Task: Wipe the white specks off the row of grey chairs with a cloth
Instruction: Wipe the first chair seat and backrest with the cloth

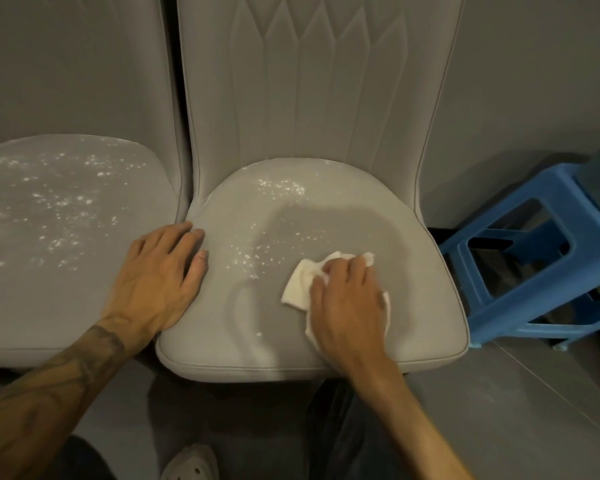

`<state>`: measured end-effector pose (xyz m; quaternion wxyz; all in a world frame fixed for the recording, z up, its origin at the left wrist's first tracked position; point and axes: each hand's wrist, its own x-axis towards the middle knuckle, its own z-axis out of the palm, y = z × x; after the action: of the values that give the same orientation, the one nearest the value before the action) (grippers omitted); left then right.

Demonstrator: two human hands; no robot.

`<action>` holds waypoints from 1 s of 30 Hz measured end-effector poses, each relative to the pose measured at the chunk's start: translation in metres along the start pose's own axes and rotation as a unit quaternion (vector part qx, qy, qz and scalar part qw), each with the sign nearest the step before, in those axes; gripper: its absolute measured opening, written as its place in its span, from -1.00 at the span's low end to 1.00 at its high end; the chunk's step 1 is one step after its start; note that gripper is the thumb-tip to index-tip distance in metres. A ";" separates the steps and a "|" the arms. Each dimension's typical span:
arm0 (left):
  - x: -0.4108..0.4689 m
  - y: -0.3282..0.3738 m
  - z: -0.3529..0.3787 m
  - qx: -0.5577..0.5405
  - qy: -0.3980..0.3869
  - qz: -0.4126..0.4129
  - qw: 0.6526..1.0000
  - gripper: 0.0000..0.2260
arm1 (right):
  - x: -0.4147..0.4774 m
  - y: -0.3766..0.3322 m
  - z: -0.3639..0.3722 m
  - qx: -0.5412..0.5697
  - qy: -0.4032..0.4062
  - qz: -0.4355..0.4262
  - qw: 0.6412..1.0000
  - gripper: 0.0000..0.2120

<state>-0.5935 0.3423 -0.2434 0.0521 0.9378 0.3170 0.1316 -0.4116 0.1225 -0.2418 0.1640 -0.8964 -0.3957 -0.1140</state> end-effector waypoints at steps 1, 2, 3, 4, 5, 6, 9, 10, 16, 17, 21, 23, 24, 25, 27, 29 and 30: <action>0.000 0.000 0.000 0.001 -0.002 0.002 1.000 -0.51 | -0.005 -0.001 0.001 0.016 -0.009 -0.036 0.999 -0.78; 0.000 -0.001 0.000 0.002 -0.004 0.003 1.000 -0.51 | -0.004 0.004 0.000 0.023 -0.018 -0.057 0.998 -0.79; -0.001 -0.001 0.000 0.002 -0.005 0.002 1.000 -0.50 | 0.002 0.014 -0.002 0.018 -0.026 -0.059 0.998 -0.78; -0.001 -0.001 0.000 0.004 -0.004 0.001 1.000 -0.50 | 0.011 0.023 -0.003 0.004 -0.037 -0.042 0.998 -0.76; -0.001 -0.001 0.000 0.005 -0.002 0.002 1.000 -0.50 | 0.024 0.033 -0.003 -0.012 -0.049 -0.014 0.999 -0.73; -0.001 0.000 0.000 0.005 -0.001 0.001 1.000 -0.50 | 0.036 0.040 -0.002 -0.027 -0.056 0.018 0.998 -0.71; -0.001 0.001 -0.001 0.006 0.000 -0.002 1.000 -0.51 | 0.054 0.031 0.006 -0.073 -0.052 0.051 0.995 -0.68; -0.001 0.001 -0.001 0.007 0.000 -0.002 1.000 -0.51 | 0.050 0.021 0.009 -0.067 -0.054 0.024 0.996 -0.68; -0.002 0.000 -0.001 0.011 -0.006 0.000 1.000 -0.51 | 0.043 0.033 0.010 -0.032 -0.041 -0.073 0.996 -0.76; -0.002 0.000 -0.001 0.009 -0.006 -0.001 1.000 -0.50 | 0.056 0.042 0.012 -0.062 -0.053 -0.057 0.995 -0.73; 0.000 -0.003 0.000 0.009 -0.004 -0.003 1.000 -0.51 | 0.090 0.029 0.015 -0.069 -0.054 0.026 0.996 -0.69; -0.001 -0.004 0.000 0.012 -0.006 -0.001 1.000 -0.51 | 0.075 0.003 0.021 -0.048 -0.046 -0.044 0.997 -0.69; -0.002 -0.004 0.000 0.011 -0.008 -0.001 1.000 -0.51 | 0.066 -0.004 0.022 -0.026 -0.037 -0.072 0.996 -0.70; -0.002 -0.004 0.000 0.010 -0.010 0.000 1.000 -0.51 | 0.060 -0.005 0.021 -0.004 -0.033 -0.095 0.995 -0.71; -0.002 -0.003 0.000 0.007 -0.011 0.000 1.000 -0.50 | 0.065 0.010 0.020 0.019 -0.044 -0.113 0.992 -0.74; -0.002 -0.003 -0.001 0.006 -0.010 -0.001 1.000 -0.50 | 0.085 0.030 0.024 -0.003 -0.049 -0.085 0.995 -0.77; -0.002 -0.002 -0.001 0.007 -0.008 -0.001 1.000 -0.51 | 0.098 0.036 0.026 -0.020 -0.050 -0.056 0.997 -0.76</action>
<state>-0.5966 0.3431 -0.2434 0.0485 0.9387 0.3187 0.1220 -0.3183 0.1757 -0.2401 0.1195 -0.8805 -0.4506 -0.0859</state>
